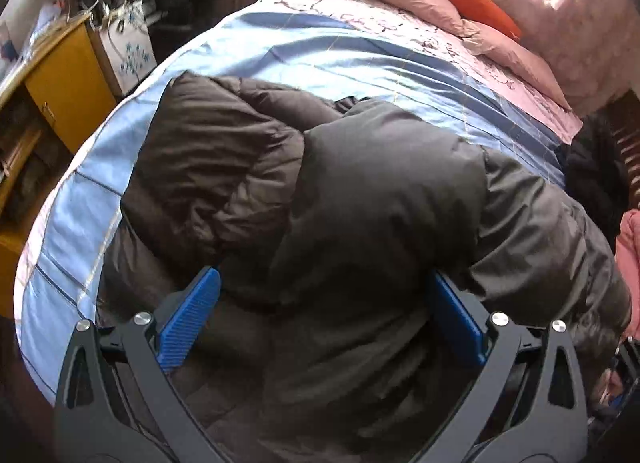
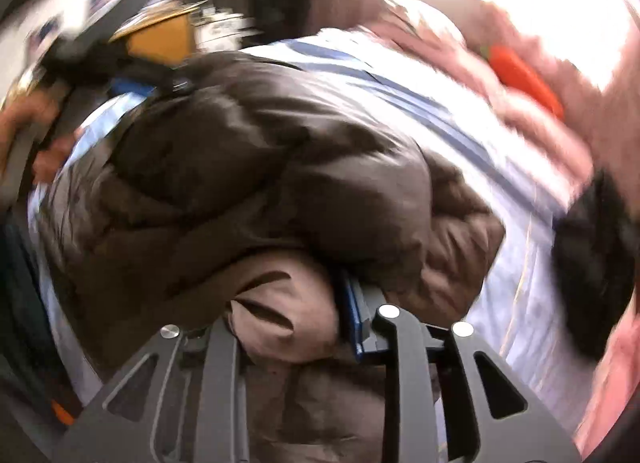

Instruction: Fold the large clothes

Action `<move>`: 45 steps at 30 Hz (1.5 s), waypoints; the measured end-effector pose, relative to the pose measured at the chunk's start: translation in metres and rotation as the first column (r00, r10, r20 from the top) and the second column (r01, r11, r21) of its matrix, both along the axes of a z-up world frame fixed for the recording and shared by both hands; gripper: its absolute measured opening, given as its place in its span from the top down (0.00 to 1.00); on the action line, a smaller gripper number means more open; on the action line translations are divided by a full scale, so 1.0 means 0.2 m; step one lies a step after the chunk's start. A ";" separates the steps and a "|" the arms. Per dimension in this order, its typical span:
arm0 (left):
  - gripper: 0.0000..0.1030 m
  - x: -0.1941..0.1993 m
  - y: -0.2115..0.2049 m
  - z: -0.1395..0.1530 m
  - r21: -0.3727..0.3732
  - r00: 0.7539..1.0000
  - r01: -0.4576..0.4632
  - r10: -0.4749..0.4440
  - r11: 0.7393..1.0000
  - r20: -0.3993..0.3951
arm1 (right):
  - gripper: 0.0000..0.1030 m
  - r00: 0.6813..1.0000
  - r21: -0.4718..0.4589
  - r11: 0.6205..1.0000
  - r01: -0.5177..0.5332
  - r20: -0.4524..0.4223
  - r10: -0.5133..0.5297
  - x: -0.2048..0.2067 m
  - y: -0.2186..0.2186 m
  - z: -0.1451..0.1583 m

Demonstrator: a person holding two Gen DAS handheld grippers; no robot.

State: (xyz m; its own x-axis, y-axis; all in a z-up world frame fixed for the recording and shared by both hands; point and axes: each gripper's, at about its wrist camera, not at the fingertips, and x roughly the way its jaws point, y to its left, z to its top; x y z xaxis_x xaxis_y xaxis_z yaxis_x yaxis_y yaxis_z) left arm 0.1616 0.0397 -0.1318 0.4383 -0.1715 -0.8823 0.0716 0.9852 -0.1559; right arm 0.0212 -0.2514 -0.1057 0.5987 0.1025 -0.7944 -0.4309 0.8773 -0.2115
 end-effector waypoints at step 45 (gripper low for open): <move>0.02 -0.30 -0.28 0.08 -0.368 0.987 0.057 0.004 0.928 0.164 | 0.01 0.824 -0.181 0.909 -0.375 0.383 0.416 -0.12 0.34 -0.17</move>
